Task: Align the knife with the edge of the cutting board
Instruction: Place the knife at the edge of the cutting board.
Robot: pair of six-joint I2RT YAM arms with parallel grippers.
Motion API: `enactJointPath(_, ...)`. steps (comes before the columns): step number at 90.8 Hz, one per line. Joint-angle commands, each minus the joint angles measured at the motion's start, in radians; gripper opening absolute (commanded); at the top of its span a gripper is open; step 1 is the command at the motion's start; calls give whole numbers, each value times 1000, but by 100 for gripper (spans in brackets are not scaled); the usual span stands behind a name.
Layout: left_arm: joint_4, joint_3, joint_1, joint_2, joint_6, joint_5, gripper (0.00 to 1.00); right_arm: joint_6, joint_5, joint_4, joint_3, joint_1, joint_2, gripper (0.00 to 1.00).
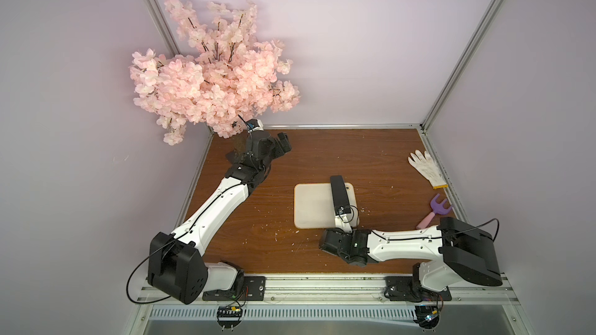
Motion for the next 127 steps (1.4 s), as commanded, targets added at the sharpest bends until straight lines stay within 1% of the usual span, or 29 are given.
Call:
enactJointPath(1, 5, 9, 15, 10, 13, -1, 100, 53, 97, -60, 44, 18, 7, 0)
enactJointPath(23, 4, 10, 15, 10, 14, -4, 100, 106, 92, -73, 26, 40, 17, 0)
enactJointPath(47, 3, 12, 15, 15, 12, 4, 100, 206, 67, -53, -28, 67, 31, 0)
enactJointPath(85, 1, 12, 15, 8, 18, -9, 100, 244, 65, -21, -50, 89, 69, 0)
enactJointPath(100, 1, 13, 15, 8, 19, -13, 100, 267, 73, -54, -33, 91, 94, 0)
enactJointPath(127, -1, 13, 15, 5, 22, -21, 100, 275, 59, -37, -45, 92, 105, 0)
